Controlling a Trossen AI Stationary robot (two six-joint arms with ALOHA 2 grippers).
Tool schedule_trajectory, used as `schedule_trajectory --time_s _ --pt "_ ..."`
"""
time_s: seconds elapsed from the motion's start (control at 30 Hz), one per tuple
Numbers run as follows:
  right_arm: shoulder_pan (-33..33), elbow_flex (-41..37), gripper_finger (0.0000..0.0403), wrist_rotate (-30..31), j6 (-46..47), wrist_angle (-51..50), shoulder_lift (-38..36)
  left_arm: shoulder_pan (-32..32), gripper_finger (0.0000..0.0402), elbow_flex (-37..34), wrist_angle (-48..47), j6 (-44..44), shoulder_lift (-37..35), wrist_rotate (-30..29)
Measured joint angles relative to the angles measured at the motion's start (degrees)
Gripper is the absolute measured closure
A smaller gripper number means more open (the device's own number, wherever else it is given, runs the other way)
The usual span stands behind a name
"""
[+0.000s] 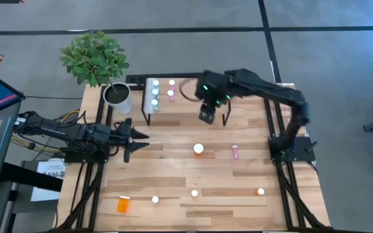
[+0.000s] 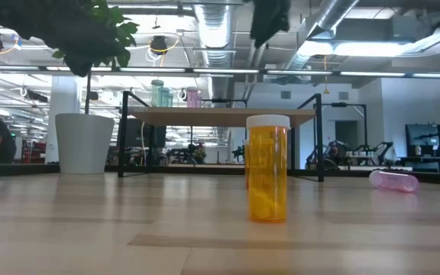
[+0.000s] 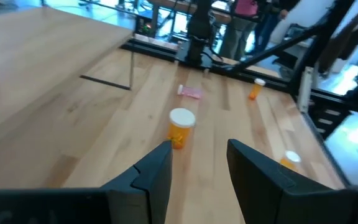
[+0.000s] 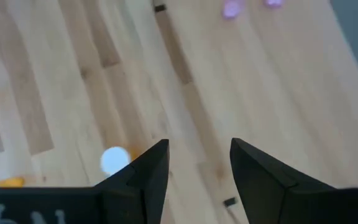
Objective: Pick and place medicine bottles onto shelf by color
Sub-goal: Put the pink pill bottle on the shelf aligned with the other pink pill bottles
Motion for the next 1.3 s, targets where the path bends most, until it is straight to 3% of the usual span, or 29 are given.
schedule_trajectory --time_s 0.33,0.6,0.77,0.93,1.13,1.3 --pt "12.0 -45.4 0.0214 8.8 19.5 18.5 -28.4 0.0 0.026 0.0 1.3 -1.1 0.0 0.1" --pt "24.1 -66.8 0.022 15.9 46.1 21.7 -42.4 0.0 0.026 0.0 6.4 -0.2 0.0 -0.4" --pt "28.9 -75.0 0.0222 17.4 58.3 24.3 -44.1 0.0 0.026 0.0 7.4 -0.5 0.0 -0.4" --pt "29.5 -78.3 0.0222 17.5 65.5 24.8 -41.9 0.0 0.026 0.0 7.2 -0.7 0.5 -0.4" --pt "25.7 -78.4 0.0223 16.7 65.4 26.4 -37.6 0.0 0.026 0.0 7.4 -0.5 1.9 -0.4" --pt "19.7 -78.4 0.0224 7.9 60.2 28.4 -32.6 0.0 0.026 0.0 7.7 -0.5 2.3 -0.4"
